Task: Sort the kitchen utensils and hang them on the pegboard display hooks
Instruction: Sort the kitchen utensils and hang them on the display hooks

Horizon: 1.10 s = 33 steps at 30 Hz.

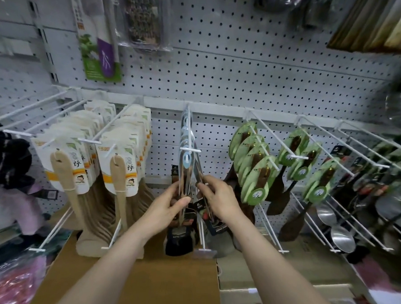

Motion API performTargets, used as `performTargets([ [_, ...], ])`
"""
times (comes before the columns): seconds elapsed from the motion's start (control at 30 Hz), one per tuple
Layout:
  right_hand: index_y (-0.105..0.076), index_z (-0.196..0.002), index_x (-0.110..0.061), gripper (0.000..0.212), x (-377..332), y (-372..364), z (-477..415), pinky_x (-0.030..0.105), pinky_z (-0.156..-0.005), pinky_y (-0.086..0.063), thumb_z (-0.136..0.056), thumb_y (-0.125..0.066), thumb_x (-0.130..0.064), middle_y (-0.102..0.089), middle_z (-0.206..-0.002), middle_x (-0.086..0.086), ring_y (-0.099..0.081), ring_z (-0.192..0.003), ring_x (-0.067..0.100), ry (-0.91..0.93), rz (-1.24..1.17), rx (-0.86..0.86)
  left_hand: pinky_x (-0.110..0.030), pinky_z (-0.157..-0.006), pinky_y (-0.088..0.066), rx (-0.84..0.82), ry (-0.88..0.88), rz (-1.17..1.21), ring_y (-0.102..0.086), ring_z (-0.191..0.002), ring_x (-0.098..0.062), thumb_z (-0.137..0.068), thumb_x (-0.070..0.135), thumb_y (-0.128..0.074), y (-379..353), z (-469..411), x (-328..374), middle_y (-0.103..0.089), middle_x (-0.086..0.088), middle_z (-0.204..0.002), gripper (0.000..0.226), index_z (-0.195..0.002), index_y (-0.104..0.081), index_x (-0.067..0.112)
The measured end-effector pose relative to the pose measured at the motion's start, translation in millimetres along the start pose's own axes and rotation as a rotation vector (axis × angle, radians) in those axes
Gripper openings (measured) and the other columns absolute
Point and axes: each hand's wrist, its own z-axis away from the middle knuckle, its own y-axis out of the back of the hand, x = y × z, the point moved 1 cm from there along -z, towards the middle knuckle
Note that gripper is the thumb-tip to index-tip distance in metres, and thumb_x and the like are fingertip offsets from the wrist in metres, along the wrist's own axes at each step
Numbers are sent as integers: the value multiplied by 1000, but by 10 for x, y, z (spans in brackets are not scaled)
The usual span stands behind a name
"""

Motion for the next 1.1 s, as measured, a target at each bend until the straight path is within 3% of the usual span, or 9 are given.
performTargets([
  [0.17, -69, -106, -27, 19, -50, 7, 39, 38, -82, -53, -96, -56, -36, -74, -83, -3, -68, -85, 18, -22, -22, -14, -18, -97, -40, -26, -5, 9, -52, -116, 1, -96, 36, -49, -17, 35, 60, -53, 20, -124, 46, -140, -37, 30],
  [0.37, -67, -94, -24, 14, -142, 101, 95, 29, -65, -50, -97, -57, -33, -72, -71, -5, -54, -51, 2, -12, -43, -74, -31, -108, -39, -35, -10, -10, -49, -125, -7, -95, 43, -45, 72, 94, -5, -55, 7, -133, 47, -139, -39, 29],
  [0.57, -65, -90, -15, 18, -211, 163, 131, 24, -54, -39, -97, -57, -30, -71, -67, -3, -48, -44, 2, -11, -55, -97, -29, -104, -41, -35, -33, -3, -52, -121, -5, -92, 47, -44, 151, 148, 18, -57, 9, -127, 46, -134, -41, 31],
  [0.63, -63, -87, -13, 21, -219, 187, 144, 23, -53, -36, -97, -57, -30, -70, -65, -3, -47, -43, 2, -9, -42, -88, -26, -103, -41, -32, -34, -1, -52, -120, -4, -95, 41, -46, 154, 160, 28, -57, 11, -125, 37, -131, -41, 33],
  [0.77, -57, -79, -26, 20, -184, 252, 157, 29, -57, -42, -97, -55, -34, -68, -65, -2, -48, -48, 5, -12, 27, -40, -27, -101, -43, -34, -33, 1, -53, -117, -7, -96, 40, -46, 144, 175, 31, -58, 9, -121, 36, -130, -44, 30],
  [0.97, -58, -84, -20, 20, -190, 339, 160, 30, -57, -42, -98, -54, -34, -65, -62, -4, -53, -54, 10, -7, 87, -30, -29, -101, -43, -34, -43, 14, -54, -112, -4, -88, 52, -43, 130, 187, 46, -58, 14, -113, 46, -128, -47, 29],
  [1.1, -58, -84, -20, 20, -209, 295, 164, 33, -57, -46, -98, -54, -34, -67, -64, -1, -50, -49, 8, -9, 46, -46, -27, -99, -43, -27, -42, 15, -55, -111, -5, -95, 41, -45, 145, 190, 57, -57, 18, -108, 32, -124, -47, 31],
])
